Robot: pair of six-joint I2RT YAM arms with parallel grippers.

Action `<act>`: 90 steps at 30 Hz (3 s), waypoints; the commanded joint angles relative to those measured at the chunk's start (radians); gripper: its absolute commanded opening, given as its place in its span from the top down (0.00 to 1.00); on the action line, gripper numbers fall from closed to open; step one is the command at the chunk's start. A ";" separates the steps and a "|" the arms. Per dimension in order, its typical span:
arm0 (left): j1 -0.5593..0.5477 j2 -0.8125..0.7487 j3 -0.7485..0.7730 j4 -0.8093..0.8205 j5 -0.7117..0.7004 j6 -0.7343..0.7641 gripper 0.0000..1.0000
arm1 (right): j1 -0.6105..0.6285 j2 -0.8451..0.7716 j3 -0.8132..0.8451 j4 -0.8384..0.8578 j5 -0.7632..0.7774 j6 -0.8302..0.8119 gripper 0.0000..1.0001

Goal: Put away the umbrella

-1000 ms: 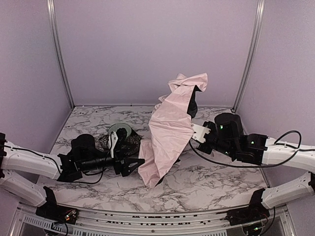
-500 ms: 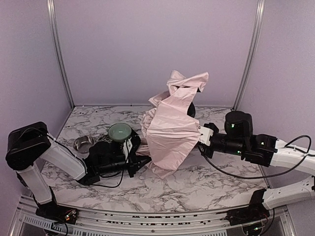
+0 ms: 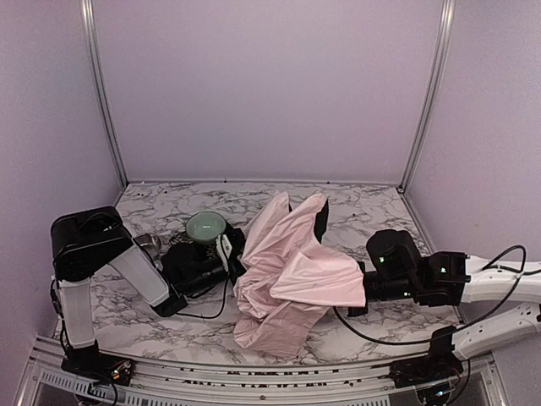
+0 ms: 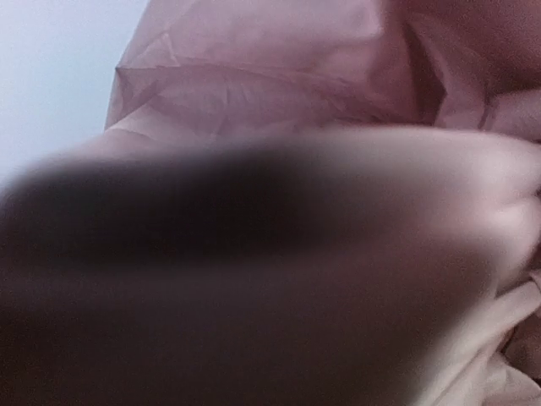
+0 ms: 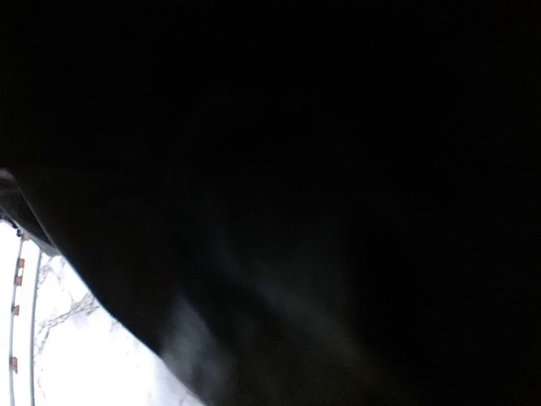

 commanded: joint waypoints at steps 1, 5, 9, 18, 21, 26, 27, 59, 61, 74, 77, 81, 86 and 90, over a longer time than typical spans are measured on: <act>0.024 -0.008 -0.037 0.124 0.044 0.046 1.00 | 0.043 0.020 -0.058 0.012 -0.126 -0.041 1.00; 0.024 -0.033 -0.042 0.027 0.114 0.061 1.00 | 0.063 0.098 -0.104 0.058 -0.100 -0.043 1.00; 0.024 -0.033 -0.071 0.025 0.077 0.125 0.98 | 0.085 0.234 -0.082 0.025 -0.075 -0.037 1.00; 0.024 -0.066 -0.084 0.019 -0.138 0.069 0.56 | 0.105 0.473 -0.024 -0.028 -0.053 0.029 1.00; 0.024 -0.130 -0.111 0.008 -0.357 -0.006 0.27 | 0.102 0.515 -0.007 -0.060 -0.074 0.045 1.00; 0.026 -0.306 -0.031 -0.398 -0.618 -0.079 0.09 | 0.046 0.546 0.036 -0.118 -0.146 0.056 1.00; 0.026 -0.340 -0.009 -0.483 -0.641 -0.089 0.04 | 0.037 0.550 0.041 -0.127 -0.140 0.056 1.00; -0.429 -0.661 -0.034 -0.984 -0.250 0.353 1.00 | 0.013 0.641 0.138 -0.196 -0.190 0.089 1.00; -0.416 -0.668 -0.029 -0.983 -0.285 0.307 1.00 | 0.025 0.642 0.138 -0.192 -0.176 0.089 1.00; -0.183 -0.714 -0.194 -0.955 -0.138 0.089 1.00 | 0.068 0.596 0.107 -0.133 -0.067 0.094 1.00; -0.147 -0.622 -0.160 -0.954 -0.185 0.052 1.00 | 0.088 0.584 0.099 -0.111 -0.034 0.093 1.00; -0.107 -0.484 -0.066 -0.957 -0.248 0.004 1.00 | 0.118 0.580 0.078 -0.077 -0.007 0.095 1.00; -0.078 -0.338 0.050 -1.006 -0.278 -0.008 1.00 | 0.144 0.539 0.047 -0.002 0.012 0.084 1.00; -0.068 -0.267 0.081 -1.043 -0.295 0.000 1.00 | 0.148 0.499 0.024 0.052 0.039 0.074 1.00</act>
